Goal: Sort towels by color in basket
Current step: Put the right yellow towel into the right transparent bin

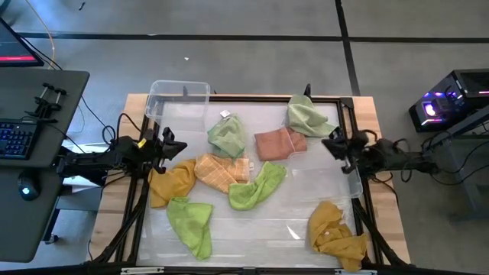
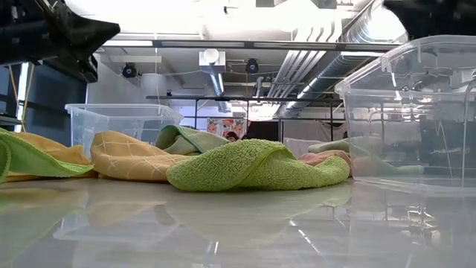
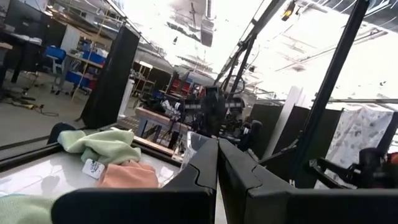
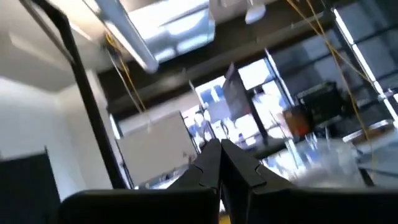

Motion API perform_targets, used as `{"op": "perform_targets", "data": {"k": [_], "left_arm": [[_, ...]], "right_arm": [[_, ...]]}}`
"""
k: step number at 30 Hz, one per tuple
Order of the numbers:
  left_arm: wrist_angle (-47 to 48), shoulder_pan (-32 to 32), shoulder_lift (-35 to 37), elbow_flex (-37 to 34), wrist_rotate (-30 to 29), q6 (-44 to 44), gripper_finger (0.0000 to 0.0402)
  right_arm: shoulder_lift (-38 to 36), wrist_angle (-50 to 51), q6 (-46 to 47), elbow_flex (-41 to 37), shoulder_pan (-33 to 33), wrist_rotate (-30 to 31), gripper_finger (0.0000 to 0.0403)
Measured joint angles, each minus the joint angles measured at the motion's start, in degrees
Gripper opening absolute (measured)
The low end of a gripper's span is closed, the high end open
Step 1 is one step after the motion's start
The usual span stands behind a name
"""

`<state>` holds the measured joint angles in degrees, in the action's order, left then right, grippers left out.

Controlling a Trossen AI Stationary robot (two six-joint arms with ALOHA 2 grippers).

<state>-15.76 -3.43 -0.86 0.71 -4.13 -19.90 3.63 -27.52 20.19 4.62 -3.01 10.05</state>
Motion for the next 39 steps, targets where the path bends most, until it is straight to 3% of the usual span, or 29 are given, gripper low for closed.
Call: {"op": "perform_targets", "data": {"k": [4, 8, 10, 13, 15, 18, 21, 27, 31, 39], "left_arm": [[-0.92, 0.1, -0.09, 0.0, 0.01, -0.06, 0.0], [-0.91, 0.1, -0.16, 0.02, 0.35, -8.63, 0.0], [-0.71, 0.1, -0.36, 0.02, 0.4, -11.23, 0.0], [-0.31, 0.1, -0.38, 0.02, 0.61, -9.4, 0.0], [1.01, 0.1, -0.38, 0.02, -0.08, -8.59, 0.0], [2.14, 0.1, -0.52, 0.02, -1.15, -8.52, 0.0], [2.18, 0.1, -0.53, 0.02, -1.15, -8.48, 0.0], [2.4, 0.12, -0.53, 0.02, -1.2, -6.2, 0.0], [2.68, 0.12, -0.65, 0.02, -1.64, -4.85, 0.0], [2.72, 0.12, -1.95, 0.02, -1.7, -5.0, 0.0]], "right_arm": [[8.75, 12.11, 2.31, 16.13, -1.59, -0.21, 0.0], [26.97, 35.26, 5.32, 38.03, -4.7, -1.15, 0.0], [36.94, 48.0, 10.73, 49.76, -6.38, -5.8, 0.0], [51.57, 66.39, 22.71, 66.02, -9.76, -17.96, 0.0], [59.71, 73.42, 29.5, 73.83, -13.55, -24.88, 0.0], [67.16, 76.3, 37.9, 81.51, -22.89, -25.15, 0.0], [72.19, 77.7, 49.74, 83.18, -32.91, -22.8, 0.0], [78.34, 79.02, 76.33, 78.63, -48.27, -20.29, 0.0019], [82.03, 79.05, 87.03, 73.4, -53.33, -22.63, 0.0083], [86.64, 75.11, 98.03, 60.91, -55.43, -18.07, 0.023]]}}
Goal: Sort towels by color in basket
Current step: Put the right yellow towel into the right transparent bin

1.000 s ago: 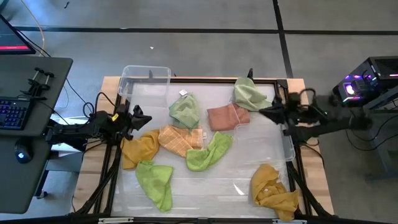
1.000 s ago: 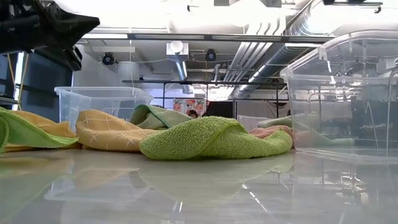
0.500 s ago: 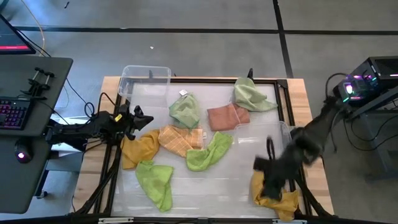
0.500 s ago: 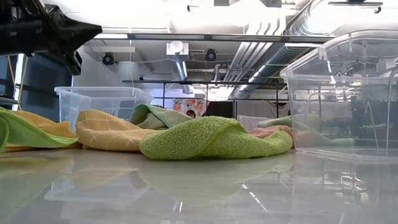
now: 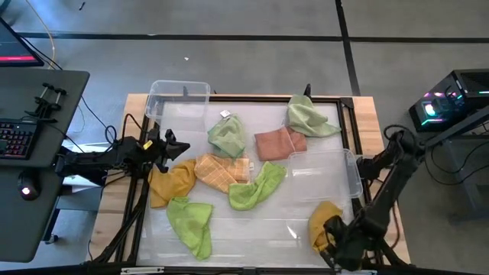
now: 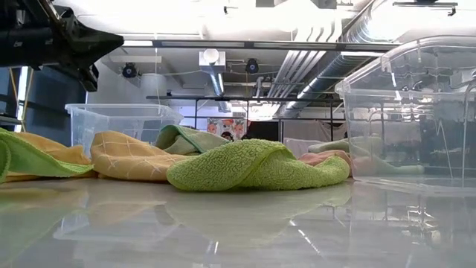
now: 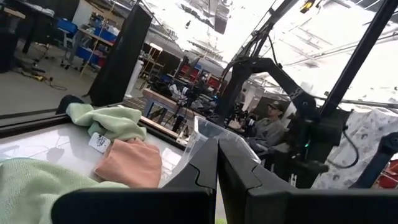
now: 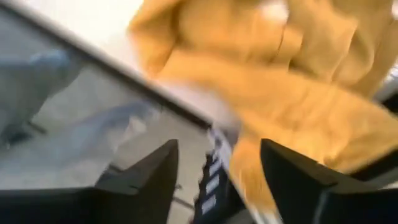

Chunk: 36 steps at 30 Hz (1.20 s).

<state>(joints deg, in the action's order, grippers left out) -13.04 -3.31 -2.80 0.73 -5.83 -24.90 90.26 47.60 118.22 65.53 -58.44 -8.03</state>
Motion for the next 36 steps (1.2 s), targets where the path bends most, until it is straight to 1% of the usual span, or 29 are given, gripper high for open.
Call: {"op": "perform_targets", "data": {"k": [2, 4, 7, 9, 11, 13, 16, 19, 20, 21, 26, 28, 30, 32, 36], "left_arm": [[0.02, 0.0, -0.36, 0.02, 0.01, -0.52, 0.0], [0.21, 0.0, -0.69, 0.02, -0.01, -1.48, 0.0], [0.21, 0.0, -1.19, 0.02, 0.01, -2.05, 0.0], [0.16, -0.02, -1.47, 0.02, -0.07, -2.04, 0.0], [0.03, -0.02, -1.78, 0.02, -0.28, -2.04, 0.0], [-0.19, -0.02, -1.93, 0.02, -0.28, -1.81, 0.0], [-0.15, -0.02, -1.95, 0.02, -0.28, -1.54, 0.0], [0.63, -0.02, -2.18, 0.65, -0.29, -1.25, 0.0], [1.24, -0.02, -2.34, 1.13, -0.3, -0.59, 0.0], [1.88, -0.02, -2.58, 1.77, -0.3, 0.17, 0.0], [4.48, -0.02, -4.71, 5.59, -0.32, 3.7, 0.0], [4.68, -0.02, -5.8, 7.07, -0.34, 4.5, 0.0], [4.52, -0.02, -6.97, 8.44, -0.34, 5.13, 0.0], [4.67, -0.02, -8.14, 9.76, -0.33, 6.3, 0.0], [4.55, -0.02, -10.54, 12.17, -0.33, 8.35, 0.0]], "right_arm": [[1.63, -0.52, 0.19, -2.56, 0.65, 0.48, 0.0248], [3.5, -0.46, -0.2, -4.66, 1.21, 0.81, 0.0252], [5.82, -2.24, -0.59, -7.22, 2.17, 0.95, 0.0248], [7.76, -4.4, -2.36, -8.82, 2.62, 0.94, 0.0235], [8.79, -7.31, -3.63, -9.68, 2.97, 0.91, 0.0212], [9.97, -9.51, -4.56, -10.28, 2.97, 1.52, 0.0179], [10.47, -11.37, -6.3, -10.07, 2.95, 2.83, 0.0116], [9.06, -10.86, -8.02, -8.71, 2.91, 4.12, 0.0044], [8.36, -10.4, -9.0, -8.04, 2.91, 4.8, 0.0027], [7.39, -9.37, -10.31, -6.99, 2.95, 5.1, 0.0019], [-0.12, -9.26, -18.56, 1.12, 3.49, 5.46, 0.0039], [-3.36, -9.12, -22.73, 4.9, 4.4, 5.12, 0.0035], [-6.69, -7.99, -25.62, 9.17, 5.91, 5.22, 0.0022], [-8.96, -2.97, -27.18, 13.57, 7.71, 5.28, 0.0017], [-10.47, 13.39, -30.73, 23.27, 11.9, 4.27, 0.0017]]}}
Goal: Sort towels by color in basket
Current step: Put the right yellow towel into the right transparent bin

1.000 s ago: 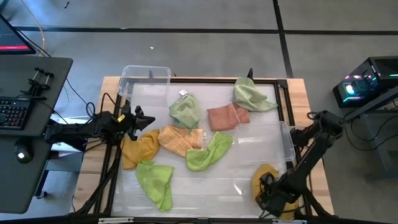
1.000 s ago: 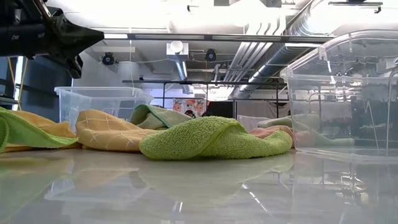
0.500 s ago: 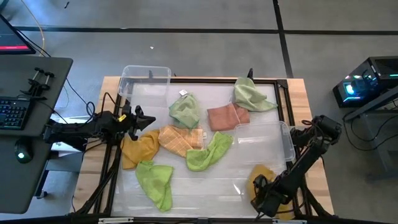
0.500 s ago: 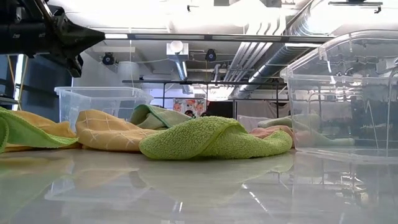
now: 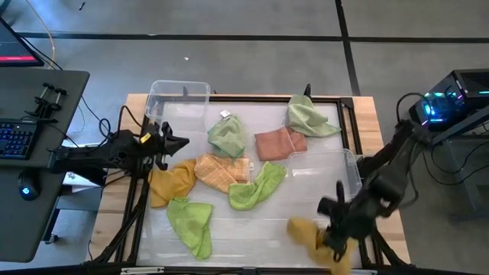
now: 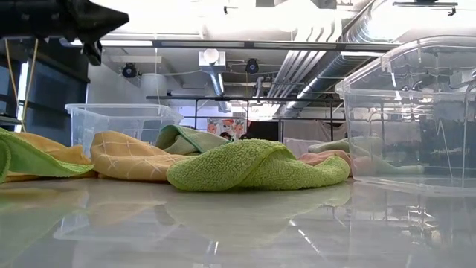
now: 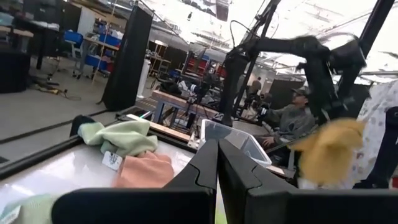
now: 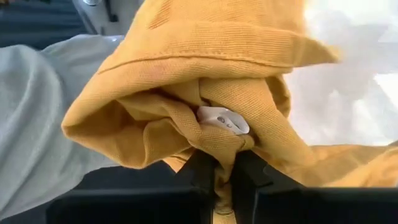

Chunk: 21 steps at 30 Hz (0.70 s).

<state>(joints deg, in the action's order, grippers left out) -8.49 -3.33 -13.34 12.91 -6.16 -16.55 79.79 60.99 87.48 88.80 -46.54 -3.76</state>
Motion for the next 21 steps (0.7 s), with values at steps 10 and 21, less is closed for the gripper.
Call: {"op": "perform_targets", "data": {"k": [10, 21], "left_arm": [[-0.33, 0.0, -4.83, 2.49, 0.01, 1.26, 0.0], [-0.68, 0.0, -8.56, 2.49, 0.01, -0.86, 0.0]], "right_arm": [[-1.46, 28.52, -16.43, 20.47, 11.84, 2.64, 0.0018], [-3.29, 28.98, -47.17, 6.37, 28.78, -0.54, 0.0017]]}}
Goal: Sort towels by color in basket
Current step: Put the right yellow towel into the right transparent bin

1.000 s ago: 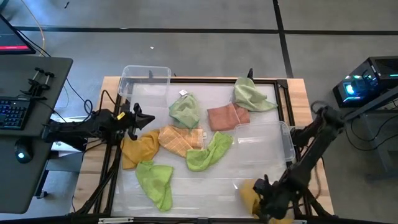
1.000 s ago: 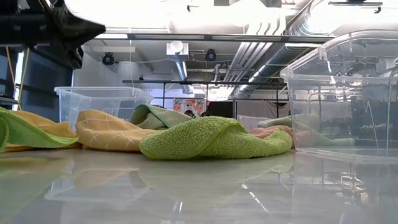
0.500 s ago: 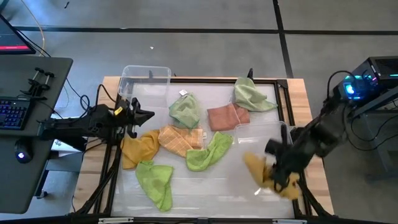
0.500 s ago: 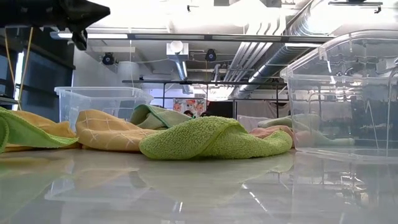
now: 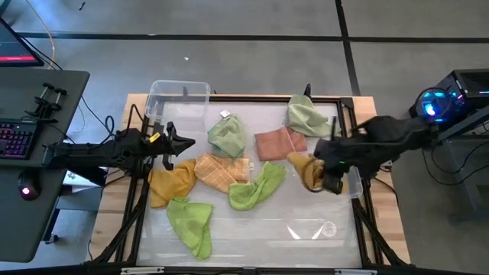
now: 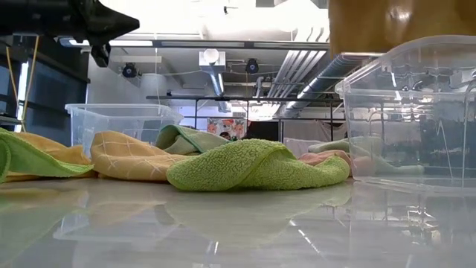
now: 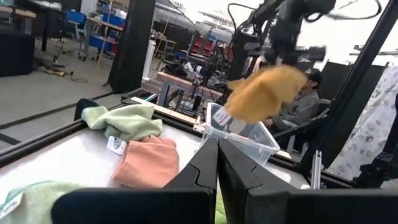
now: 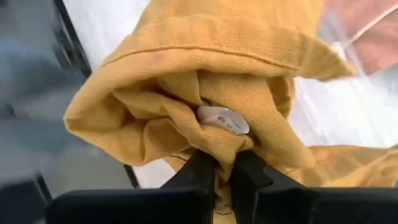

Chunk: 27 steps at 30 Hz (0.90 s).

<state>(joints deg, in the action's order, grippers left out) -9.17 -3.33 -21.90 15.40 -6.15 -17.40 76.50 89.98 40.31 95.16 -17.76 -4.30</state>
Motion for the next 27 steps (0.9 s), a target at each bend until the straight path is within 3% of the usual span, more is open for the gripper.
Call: {"op": "perform_targets", "data": {"k": [3, 8, 11, 21, 27], "left_arm": [[-0.07, 0.0, -0.17, 0.0, 0.0, -0.46, 0.0], [-0.38, 0.02, -0.12, 0.0, -0.01, -0.51, 0.0], [-1.19, 0.02, -0.12, -0.02, -0.02, -0.51, 0.0], [-1.01, 0.02, -0.25, -0.02, -0.46, -1.99, 0.0], [-0.96, 0.01, -0.71, -0.01, -0.5, -2.08, 0.0]], "right_arm": [[0.03, 0.04, -10.05, -6.38, 1.75, -3.67, 0.0017], [0.03, 0.03, -24.95, -16.88, 1.97, -2.96, 0.0019], [0.05, 0.07, -28.78, -22.42, 2.21, -2.25, 0.0029], [0.05, -3.84, -29.83, -32.55, 2.41, -1.74, 0.0049], [0.03, -6.73, -26.58, -31.13, 2.41, -3.67, 0.0107]]}}
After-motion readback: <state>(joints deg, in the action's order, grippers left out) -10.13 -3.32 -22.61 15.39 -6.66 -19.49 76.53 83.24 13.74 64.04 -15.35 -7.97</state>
